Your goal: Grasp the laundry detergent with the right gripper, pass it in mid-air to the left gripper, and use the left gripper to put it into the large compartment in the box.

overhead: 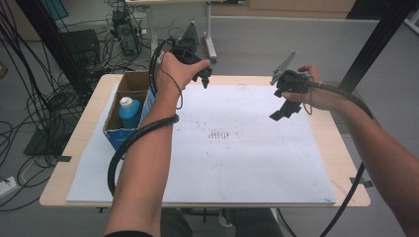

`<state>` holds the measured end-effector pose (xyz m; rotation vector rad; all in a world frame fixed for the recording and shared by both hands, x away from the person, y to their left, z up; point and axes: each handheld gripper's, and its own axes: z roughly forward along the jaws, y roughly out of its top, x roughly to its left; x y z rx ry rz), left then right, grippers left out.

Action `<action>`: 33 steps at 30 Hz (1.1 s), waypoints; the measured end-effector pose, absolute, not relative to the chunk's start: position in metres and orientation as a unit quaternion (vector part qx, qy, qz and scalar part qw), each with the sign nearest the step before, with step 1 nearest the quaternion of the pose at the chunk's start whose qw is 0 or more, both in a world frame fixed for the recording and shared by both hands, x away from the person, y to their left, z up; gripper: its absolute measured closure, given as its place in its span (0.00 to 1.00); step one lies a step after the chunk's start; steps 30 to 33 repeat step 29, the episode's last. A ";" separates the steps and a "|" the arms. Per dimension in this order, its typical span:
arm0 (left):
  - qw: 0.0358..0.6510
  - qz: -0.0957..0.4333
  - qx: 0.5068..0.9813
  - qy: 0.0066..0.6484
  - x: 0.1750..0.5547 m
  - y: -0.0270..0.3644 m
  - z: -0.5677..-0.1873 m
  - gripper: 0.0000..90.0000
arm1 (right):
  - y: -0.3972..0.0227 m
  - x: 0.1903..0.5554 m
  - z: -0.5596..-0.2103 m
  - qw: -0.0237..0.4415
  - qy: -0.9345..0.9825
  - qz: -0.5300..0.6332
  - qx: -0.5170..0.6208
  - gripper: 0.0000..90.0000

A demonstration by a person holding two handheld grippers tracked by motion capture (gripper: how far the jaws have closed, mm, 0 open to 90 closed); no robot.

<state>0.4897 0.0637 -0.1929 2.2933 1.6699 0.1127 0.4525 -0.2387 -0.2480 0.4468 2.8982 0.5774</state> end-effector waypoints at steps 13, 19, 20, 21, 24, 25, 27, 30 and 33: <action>0.151 0.041 0.798 0.582 0.493 0.064 -0.198 0.12 | -0.234 0.457 -0.248 0.075 0.969 0.188 0.141 0.07; 0.148 0.039 0.800 0.581 0.492 0.065 -0.200 0.12 | -0.236 0.456 -0.249 0.073 0.969 0.189 0.142 0.07; 0.149 0.038 0.799 0.581 0.492 0.065 -0.201 0.12 | -0.237 0.455 -0.249 0.073 0.969 0.189 0.142 0.07; 0.147 0.034 0.800 0.581 0.492 0.065 -0.202 0.12 | -0.237 0.455 -0.250 0.072 0.969 0.189 0.143 0.07; 0.144 0.033 0.801 0.581 0.491 0.064 -0.203 0.12 | -0.238 0.455 -0.251 0.072 0.969 0.186 0.142 0.07; 0.145 0.031 0.800 0.581 0.491 0.064 -0.204 0.12 | -0.239 0.456 -0.252 0.073 0.969 0.187 0.143 0.07; 0.143 0.034 0.799 0.583 0.491 0.064 -0.204 0.12 | -0.239 0.456 -0.252 0.073 0.969 0.187 0.142 0.07; 0.145 0.033 0.799 0.583 0.491 0.064 -0.204 0.12 | -0.239 0.456 -0.252 0.073 0.969 0.187 0.142 0.07; 0.145 0.033 0.799 0.583 0.491 0.064 -0.204 0.12 | -0.239 0.456 -0.252 0.073 0.969 0.187 0.142 0.07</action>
